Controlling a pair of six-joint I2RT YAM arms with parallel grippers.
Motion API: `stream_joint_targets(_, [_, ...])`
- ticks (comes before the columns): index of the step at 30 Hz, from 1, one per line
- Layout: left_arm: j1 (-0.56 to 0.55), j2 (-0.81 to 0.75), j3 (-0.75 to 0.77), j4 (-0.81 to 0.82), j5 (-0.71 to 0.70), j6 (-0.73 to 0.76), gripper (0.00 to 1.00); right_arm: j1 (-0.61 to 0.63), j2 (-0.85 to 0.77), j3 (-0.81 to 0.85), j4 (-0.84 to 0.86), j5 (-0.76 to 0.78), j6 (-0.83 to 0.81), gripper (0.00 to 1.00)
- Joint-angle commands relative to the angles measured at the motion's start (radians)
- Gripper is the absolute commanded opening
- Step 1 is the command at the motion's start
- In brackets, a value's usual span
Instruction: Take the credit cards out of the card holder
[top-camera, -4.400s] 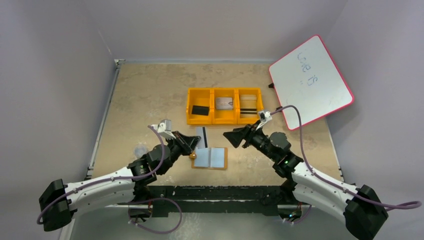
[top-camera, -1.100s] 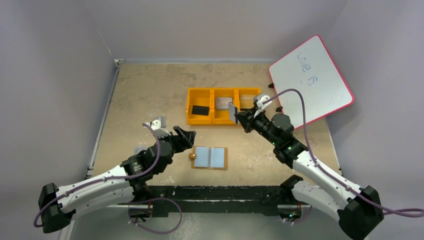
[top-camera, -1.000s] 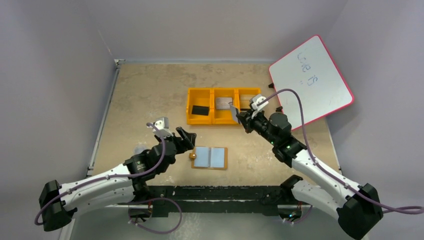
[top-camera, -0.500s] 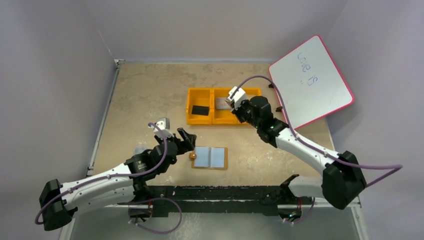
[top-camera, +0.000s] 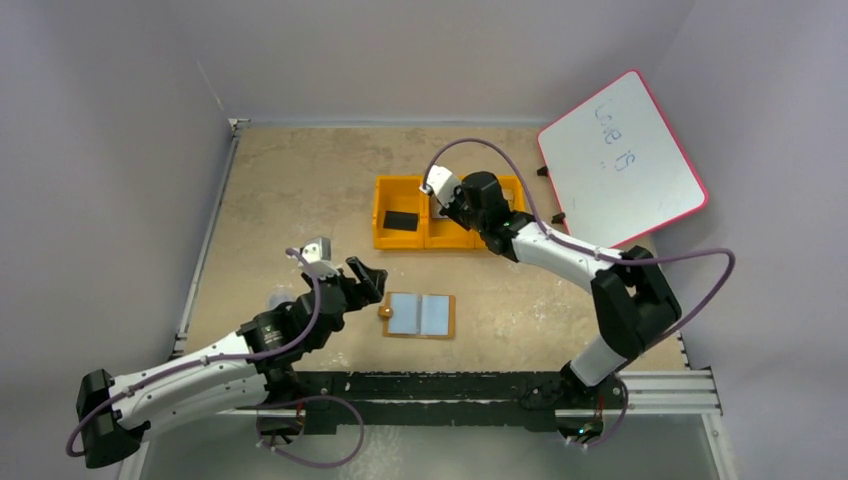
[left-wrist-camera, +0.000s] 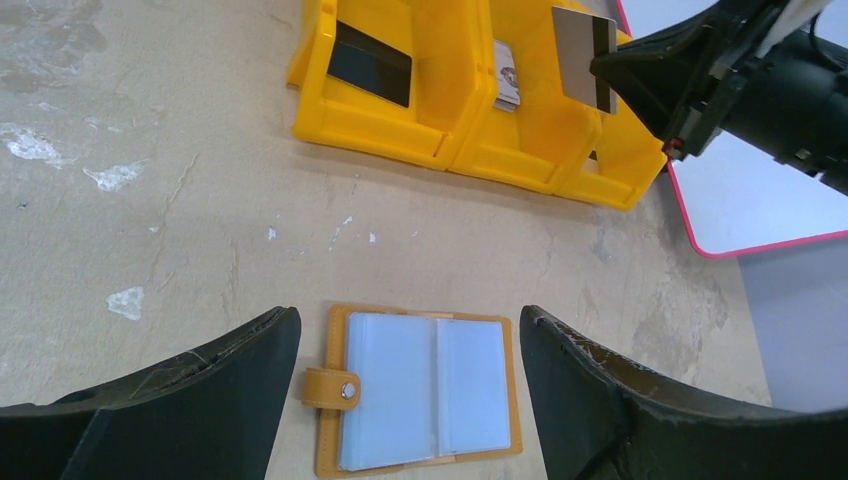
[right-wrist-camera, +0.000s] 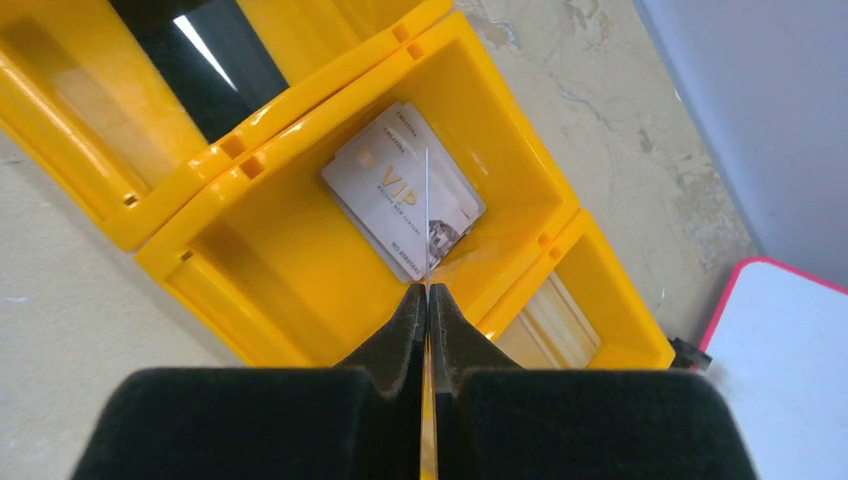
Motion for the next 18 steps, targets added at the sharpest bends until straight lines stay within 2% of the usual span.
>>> stream_joint_targets(1, [-0.001, -0.028, 0.014, -0.026, -0.009, -0.005, 0.80, 0.005, 0.061, 0.084, 0.018, 0.074, -0.099, 0.00])
stream_joint_targets(9, [-0.001, -0.102, 0.015, -0.078, -0.003, 0.019, 0.80, 0.006, 0.182, 0.168, 0.007, 0.114, -0.195, 0.00])
stream_joint_targets(18, [-0.001, -0.181, 0.008, -0.119, -0.027, 0.024, 0.80, 0.007, 0.304, 0.277, -0.035, 0.123, -0.233, 0.02])
